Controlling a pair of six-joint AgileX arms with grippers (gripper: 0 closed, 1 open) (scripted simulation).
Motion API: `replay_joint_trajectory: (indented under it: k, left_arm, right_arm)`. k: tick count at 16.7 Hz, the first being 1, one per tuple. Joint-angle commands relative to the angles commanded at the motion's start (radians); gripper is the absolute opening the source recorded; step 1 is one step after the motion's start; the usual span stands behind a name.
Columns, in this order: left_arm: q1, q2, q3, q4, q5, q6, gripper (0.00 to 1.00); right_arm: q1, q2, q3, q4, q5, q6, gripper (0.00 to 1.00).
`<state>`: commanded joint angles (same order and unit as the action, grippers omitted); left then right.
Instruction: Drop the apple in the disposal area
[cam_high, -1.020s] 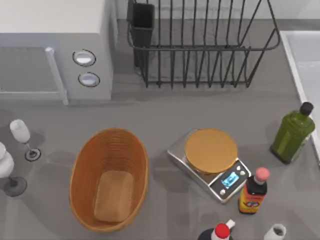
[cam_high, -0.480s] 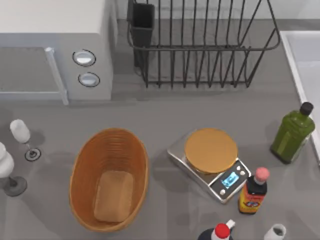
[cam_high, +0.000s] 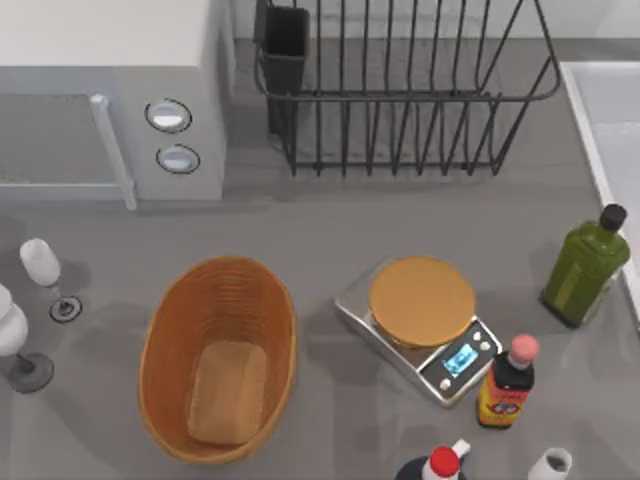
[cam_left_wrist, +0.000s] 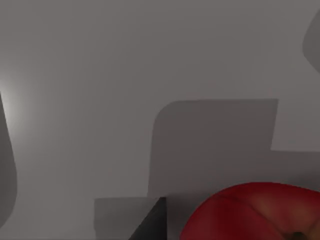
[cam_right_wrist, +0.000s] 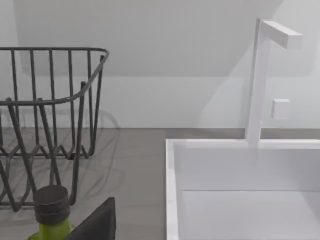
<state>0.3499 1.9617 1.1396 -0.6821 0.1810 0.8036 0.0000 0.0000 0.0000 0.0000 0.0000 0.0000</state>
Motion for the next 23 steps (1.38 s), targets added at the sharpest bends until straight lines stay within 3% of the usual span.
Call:
replay_joint_trajectory:
  k: [4, 8, 15, 19, 23]
  left_arm:
    - [0.000, 0.000, 0.000, 0.000, 0.000, 0.000, 0.00]
    - [0.011, -0.046, -0.008, -0.035, -0.049, 0.031, 0.00]
    - [0.019, -0.235, 0.140, -0.376, -0.196, 0.125, 0.00]
    - [0.012, -0.238, 0.316, -0.553, -0.139, 0.071, 0.00]
    - [0.004, -0.179, 0.420, -0.579, -0.028, 0.004, 0.00]
  right_arm:
    - [0.000, 0.000, 0.000, 0.000, 0.000, 0.000, 1.00]
    - [0.000, 0.000, 0.000, 0.000, 0.000, 0.000, 1.00]
    - [0.000, 0.000, 0.000, 0.000, 0.000, 0.000, 1.00]
    - [0.000, 0.000, 0.000, 0.000, 0.000, 0.000, 1.00]
    - [0.000, 0.000, 0.000, 0.000, 0.000, 0.000, 1.00]
